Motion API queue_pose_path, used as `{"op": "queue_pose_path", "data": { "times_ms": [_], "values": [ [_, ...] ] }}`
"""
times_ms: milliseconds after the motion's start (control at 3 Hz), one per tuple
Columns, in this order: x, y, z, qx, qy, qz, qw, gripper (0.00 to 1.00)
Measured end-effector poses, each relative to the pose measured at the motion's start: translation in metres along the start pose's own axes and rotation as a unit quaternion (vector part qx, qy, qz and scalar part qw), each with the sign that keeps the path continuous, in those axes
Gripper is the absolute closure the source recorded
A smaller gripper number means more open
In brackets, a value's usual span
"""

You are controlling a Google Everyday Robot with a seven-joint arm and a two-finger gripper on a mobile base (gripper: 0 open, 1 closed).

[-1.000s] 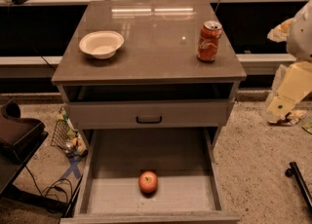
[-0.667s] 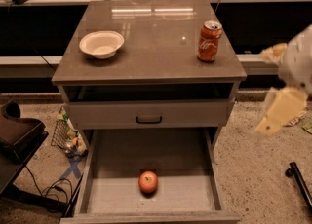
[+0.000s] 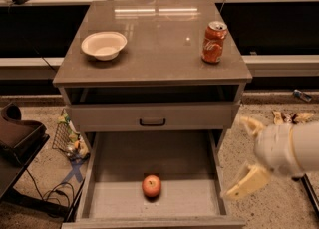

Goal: Pick apple from middle drawer and place on counter

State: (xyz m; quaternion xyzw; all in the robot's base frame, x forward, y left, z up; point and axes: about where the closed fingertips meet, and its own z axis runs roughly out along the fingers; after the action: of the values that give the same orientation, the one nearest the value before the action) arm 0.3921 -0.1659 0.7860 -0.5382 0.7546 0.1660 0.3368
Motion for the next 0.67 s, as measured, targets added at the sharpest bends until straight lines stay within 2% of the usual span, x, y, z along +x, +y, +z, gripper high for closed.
{"op": "queue_pose_path", "data": {
  "times_ms": [333,667],
  "values": [
    [0.045,0.015,0.045,0.027,-0.073,0.034,0.9964,0.00],
    [0.068,-0.001,0.049,0.072,-0.083,0.021,0.9937,0.00]
  ]
}}
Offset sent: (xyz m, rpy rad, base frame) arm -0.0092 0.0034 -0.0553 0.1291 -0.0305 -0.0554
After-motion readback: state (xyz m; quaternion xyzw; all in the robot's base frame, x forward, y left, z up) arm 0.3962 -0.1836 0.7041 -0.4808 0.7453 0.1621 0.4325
